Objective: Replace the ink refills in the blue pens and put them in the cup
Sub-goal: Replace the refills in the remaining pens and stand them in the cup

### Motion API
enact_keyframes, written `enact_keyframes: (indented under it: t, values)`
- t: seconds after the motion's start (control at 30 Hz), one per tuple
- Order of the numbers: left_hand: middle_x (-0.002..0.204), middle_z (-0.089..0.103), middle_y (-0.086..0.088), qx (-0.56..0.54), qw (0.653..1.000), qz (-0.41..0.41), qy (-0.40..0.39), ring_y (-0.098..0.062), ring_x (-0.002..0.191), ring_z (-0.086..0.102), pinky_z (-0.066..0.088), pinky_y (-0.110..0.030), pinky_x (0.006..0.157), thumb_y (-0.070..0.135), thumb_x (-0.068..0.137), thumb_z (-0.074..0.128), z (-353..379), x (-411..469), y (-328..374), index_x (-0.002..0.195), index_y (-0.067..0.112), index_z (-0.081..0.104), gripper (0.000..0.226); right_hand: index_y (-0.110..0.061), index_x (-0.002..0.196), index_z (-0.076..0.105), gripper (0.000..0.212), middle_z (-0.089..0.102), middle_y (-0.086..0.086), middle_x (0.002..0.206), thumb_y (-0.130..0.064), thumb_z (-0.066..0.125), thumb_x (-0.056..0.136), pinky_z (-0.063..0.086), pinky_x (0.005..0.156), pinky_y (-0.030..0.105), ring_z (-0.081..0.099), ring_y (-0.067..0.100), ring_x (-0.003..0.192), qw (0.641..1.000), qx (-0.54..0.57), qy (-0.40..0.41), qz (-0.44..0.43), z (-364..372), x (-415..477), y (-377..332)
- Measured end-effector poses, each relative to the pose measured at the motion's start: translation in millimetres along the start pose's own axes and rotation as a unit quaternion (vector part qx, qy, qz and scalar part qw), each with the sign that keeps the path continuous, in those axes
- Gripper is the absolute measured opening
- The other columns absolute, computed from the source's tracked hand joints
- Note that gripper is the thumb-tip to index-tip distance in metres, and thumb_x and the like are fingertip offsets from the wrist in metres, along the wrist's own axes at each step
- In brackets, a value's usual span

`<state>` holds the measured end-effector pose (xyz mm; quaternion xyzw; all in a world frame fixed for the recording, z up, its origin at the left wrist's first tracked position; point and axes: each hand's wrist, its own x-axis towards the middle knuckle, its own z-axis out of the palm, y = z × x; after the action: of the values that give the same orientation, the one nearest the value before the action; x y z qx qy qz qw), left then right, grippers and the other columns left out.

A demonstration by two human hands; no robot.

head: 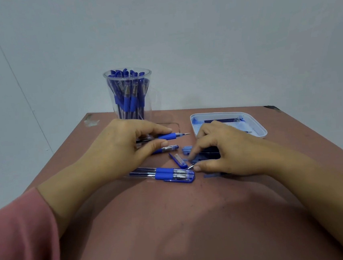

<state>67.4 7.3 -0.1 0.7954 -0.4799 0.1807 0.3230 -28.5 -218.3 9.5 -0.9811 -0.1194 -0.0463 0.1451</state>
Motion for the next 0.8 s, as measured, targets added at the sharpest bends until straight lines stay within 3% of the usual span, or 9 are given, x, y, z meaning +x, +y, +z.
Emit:
enact_keyframes:
  t: [0.13,0.23,0.33,0.43,0.57,0.8]
  values:
    - [0.083,0.055,0.041,-0.004,1.000,0.003,0.003,0.020,0.082,0.056,0.040,0.000,0.071,0.030,0.081,0.072,0.0,0.2,0.1,0.109,0.035,0.071,0.028,-0.042,0.101,0.071,0.020,0.045,-0.007,0.090,-0.048,0.068,0.082,0.044,0.083,0.038,0.042,0.012,0.093,1.000,-0.016,-0.006,-0.002,3.9,3.2,-0.4]
    - [0.082,0.053,0.045,-0.009,1.000,0.010,0.003,0.022,0.082,0.055,0.040,0.000,0.073,0.030,0.081,0.072,0.4,0.1,0.1,0.109,0.034,0.071,0.029,-0.042,0.099,0.071,0.016,0.048,-0.005,0.092,-0.045,0.068,0.083,0.044,0.083,0.039,0.044,0.014,0.094,1.000,-0.015,-0.007,-0.009,5.9,4.9,-2.6]
    - [0.080,0.053,0.049,-0.015,1.000,0.007,0.002,0.022,0.082,0.056,0.040,0.000,0.073,0.031,0.081,0.071,0.5,-0.1,-0.6,0.109,0.035,0.071,0.028,-0.036,0.092,0.070,0.010,0.056,-0.009,0.094,-0.038,0.071,0.083,0.046,0.083,0.033,0.050,0.007,0.094,1.000,-0.009,0.001,-0.013,3.7,3.1,-4.0]
    - [0.080,0.055,0.045,-0.015,1.000,0.004,-0.003,0.020,0.082,0.056,0.040,0.000,0.072,0.039,0.080,0.065,0.2,0.1,0.2,0.110,0.036,0.070,0.030,-0.030,0.084,0.067,0.008,0.067,-0.010,0.081,-0.024,0.072,0.081,0.051,0.072,0.024,0.062,0.004,0.076,0.997,0.058,0.053,0.012,-1.8,-0.8,-4.1]
    - [0.080,0.056,0.042,-0.007,1.000,0.000,-0.006,0.016,0.082,0.058,0.042,-0.002,0.069,0.030,0.082,0.072,-0.2,-0.7,0.6,0.108,0.040,0.069,0.029,-0.021,0.078,0.067,0.015,0.067,-0.003,0.068,-0.007,0.070,0.078,0.051,0.061,0.016,0.060,0.004,0.058,0.984,0.163,0.068,0.024,-3.8,-3.6,-7.1]
    - [0.082,0.059,0.039,-0.004,1.000,-0.002,-0.004,0.014,0.083,0.060,0.042,-0.002,0.069,0.029,0.082,0.072,-0.2,-0.6,-0.3,0.108,0.039,0.070,0.028,-0.028,0.088,0.070,0.017,0.056,-0.017,0.060,-0.013,0.064,0.089,0.038,0.056,0.010,0.049,0.001,0.056,0.989,0.138,0.049,0.018,-5.0,-1.6,-4.0]
